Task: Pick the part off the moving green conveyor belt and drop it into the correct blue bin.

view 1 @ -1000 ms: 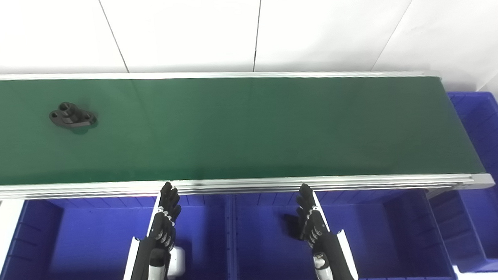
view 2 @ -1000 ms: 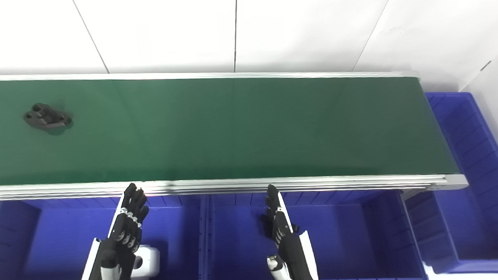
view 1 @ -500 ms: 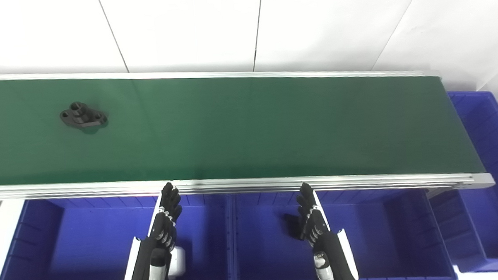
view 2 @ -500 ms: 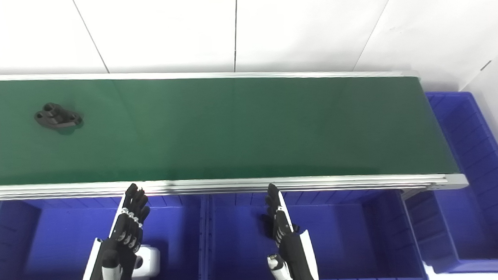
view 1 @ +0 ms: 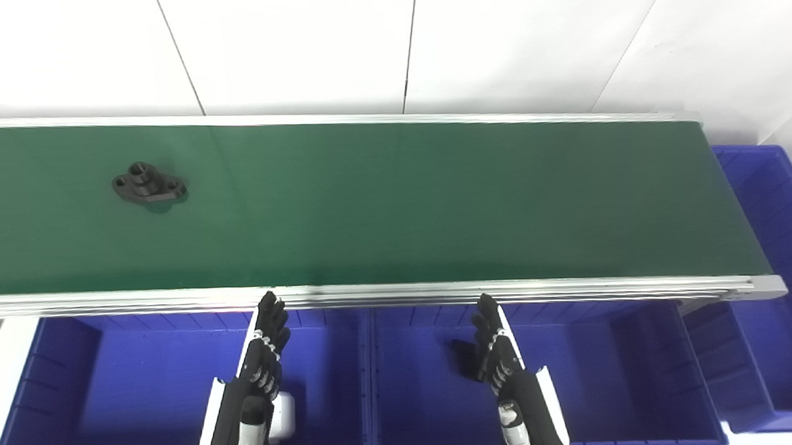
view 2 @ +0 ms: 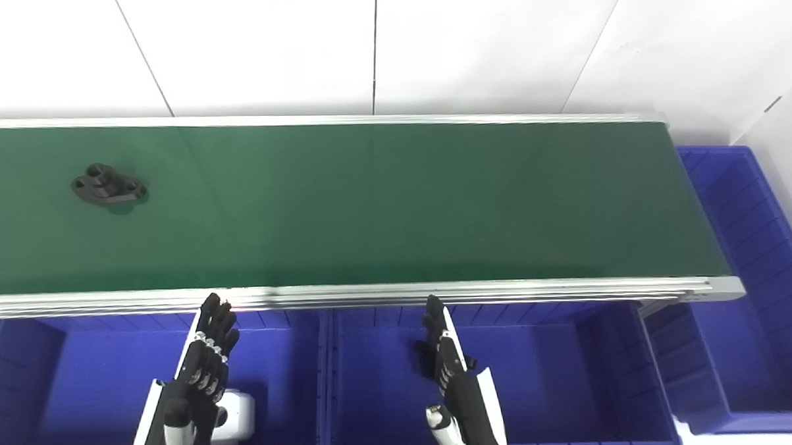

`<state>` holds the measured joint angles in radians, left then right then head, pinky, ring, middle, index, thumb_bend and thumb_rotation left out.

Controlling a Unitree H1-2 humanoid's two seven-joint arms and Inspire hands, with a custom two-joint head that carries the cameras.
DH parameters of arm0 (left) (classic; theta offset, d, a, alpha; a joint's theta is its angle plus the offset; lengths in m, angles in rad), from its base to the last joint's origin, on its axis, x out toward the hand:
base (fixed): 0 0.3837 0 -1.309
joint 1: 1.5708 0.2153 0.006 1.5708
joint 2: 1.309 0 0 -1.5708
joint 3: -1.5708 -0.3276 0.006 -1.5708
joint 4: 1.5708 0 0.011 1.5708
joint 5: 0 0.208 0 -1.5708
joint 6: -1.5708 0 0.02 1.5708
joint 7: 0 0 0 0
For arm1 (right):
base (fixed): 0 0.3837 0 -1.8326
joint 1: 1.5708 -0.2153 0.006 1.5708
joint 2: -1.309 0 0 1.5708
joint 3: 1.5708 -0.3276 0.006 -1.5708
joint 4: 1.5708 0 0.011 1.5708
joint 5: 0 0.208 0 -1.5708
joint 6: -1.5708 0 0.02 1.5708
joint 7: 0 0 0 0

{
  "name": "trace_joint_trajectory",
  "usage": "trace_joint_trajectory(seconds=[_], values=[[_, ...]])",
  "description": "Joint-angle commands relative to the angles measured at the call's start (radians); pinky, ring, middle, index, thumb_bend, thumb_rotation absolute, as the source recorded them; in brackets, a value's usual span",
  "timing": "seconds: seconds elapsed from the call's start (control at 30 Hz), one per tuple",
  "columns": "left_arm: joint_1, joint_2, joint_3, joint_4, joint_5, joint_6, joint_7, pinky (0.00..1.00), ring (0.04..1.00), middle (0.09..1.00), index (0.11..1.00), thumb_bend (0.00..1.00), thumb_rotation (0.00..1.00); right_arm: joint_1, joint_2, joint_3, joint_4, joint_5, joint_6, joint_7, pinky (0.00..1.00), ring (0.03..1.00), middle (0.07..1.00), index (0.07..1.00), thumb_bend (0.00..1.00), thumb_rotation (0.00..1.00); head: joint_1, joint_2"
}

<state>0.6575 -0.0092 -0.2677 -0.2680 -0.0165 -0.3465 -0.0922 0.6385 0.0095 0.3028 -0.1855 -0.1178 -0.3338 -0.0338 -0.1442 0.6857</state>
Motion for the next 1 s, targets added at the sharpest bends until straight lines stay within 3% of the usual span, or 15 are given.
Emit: trace_joint_trajectory(seconds=[0.0,0.1,0.3,0.67,0.97], values=[[0.010,-0.009,-0.013,0.006,0.004,-0.048,-0.001,1.00,1.000,1.000,1.000,0.82,1.00,0.000,-0.008,-0.006,0.001,0.018,-0.078,0.009,1.00,0.991,1.000,1.000,1.00,1.00,0.028,-0.030],[-0.003,-0.023,-0.018,0.061,0.007,-0.094,0.003,1.00,1.000,1.000,1.000,0.82,0.99,-0.007,-0.022,-0.018,0.034,0.041,-0.096,0.017,1.00,0.999,1.000,1.000,1.00,1.00,0.072,-0.081],[-0.027,-0.051,-0.025,0.125,0.045,-0.122,0.024,1.00,1.000,1.000,1.000,0.83,1.00,-0.035,-0.045,-0.042,0.086,0.058,-0.129,0.029,1.00,1.000,1.000,1.000,1.00,1.00,0.120,-0.126],[-0.042,-0.082,-0.050,0.157,0.082,-0.118,0.050,1.00,1.000,1.000,1.000,0.87,0.98,-0.063,-0.074,-0.078,0.123,0.097,-0.136,0.042,1.00,1.000,1.000,1.000,1.00,1.00,0.221,-0.146],[-0.046,-0.092,-0.067,0.164,0.111,-0.122,0.075,1.00,1.000,1.000,1.000,0.82,0.99,-0.062,-0.091,-0.094,0.121,0.123,-0.136,0.069,1.00,1.000,1.000,1.000,1.00,1.00,0.285,-0.142]])
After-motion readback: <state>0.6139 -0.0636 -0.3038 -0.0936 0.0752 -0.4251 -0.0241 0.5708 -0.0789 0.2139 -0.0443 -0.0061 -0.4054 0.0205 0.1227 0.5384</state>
